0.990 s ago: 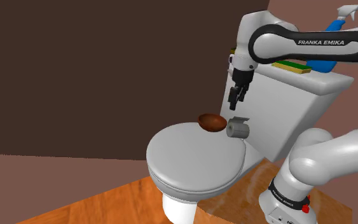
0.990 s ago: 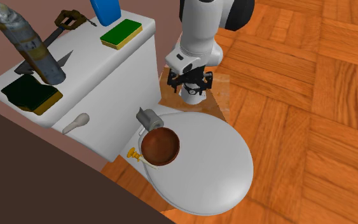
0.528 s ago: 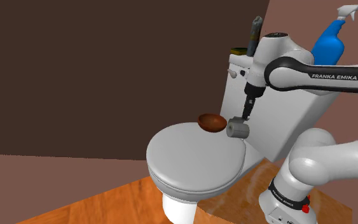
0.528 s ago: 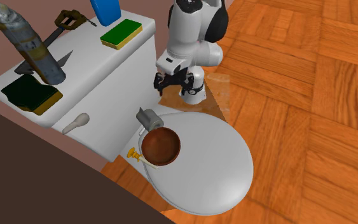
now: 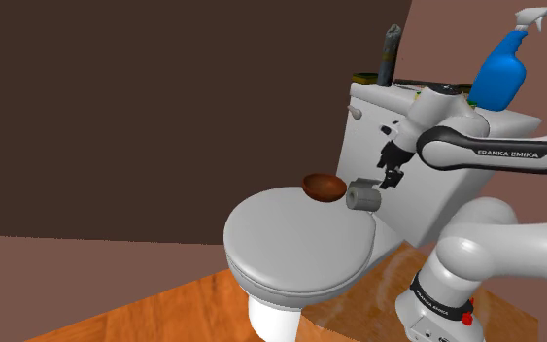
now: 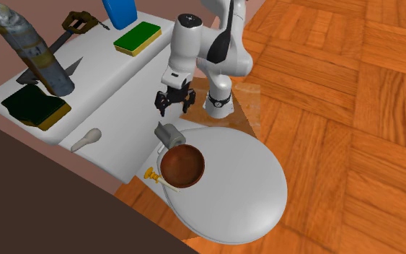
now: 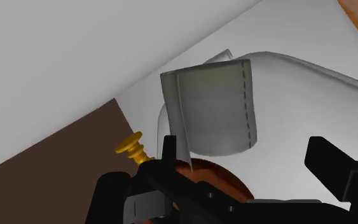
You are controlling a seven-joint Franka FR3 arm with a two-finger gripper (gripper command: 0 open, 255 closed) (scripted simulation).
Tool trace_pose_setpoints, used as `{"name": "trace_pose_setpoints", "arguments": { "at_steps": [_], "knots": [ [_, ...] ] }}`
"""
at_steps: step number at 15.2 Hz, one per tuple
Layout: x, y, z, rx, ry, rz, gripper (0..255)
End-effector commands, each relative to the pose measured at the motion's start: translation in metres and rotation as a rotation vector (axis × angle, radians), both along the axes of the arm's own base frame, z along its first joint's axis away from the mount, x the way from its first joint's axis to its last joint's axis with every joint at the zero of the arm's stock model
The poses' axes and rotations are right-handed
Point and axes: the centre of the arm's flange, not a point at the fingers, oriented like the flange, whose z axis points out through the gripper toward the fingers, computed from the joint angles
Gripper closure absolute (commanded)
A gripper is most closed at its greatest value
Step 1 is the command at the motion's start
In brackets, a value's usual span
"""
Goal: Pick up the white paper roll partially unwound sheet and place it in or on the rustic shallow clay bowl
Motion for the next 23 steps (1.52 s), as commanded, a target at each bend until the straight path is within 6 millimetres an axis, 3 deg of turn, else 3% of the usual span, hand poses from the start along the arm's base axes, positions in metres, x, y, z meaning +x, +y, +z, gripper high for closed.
{"name": "trace_pose_setpoints", "arguments": {
  "at_steps": [1,3,11,19,20,23],
  "knots": [
    [-0.002,-0.023,-0.015,-0.033,-0.035,0.085,0],
    [-0.001,-0.045,-0.029,-0.060,-0.067,0.160,0],
    [0.014,-0.056,-0.067,-0.063,-0.070,0.167,0],
    [0.014,-0.056,-0.067,-0.063,-0.070,0.167,0],
    [0.016,-0.053,-0.067,-0.063,-0.070,0.167,255],
    [0.017,-0.050,-0.061,-0.062,-0.070,0.168,255]
  ]
}}
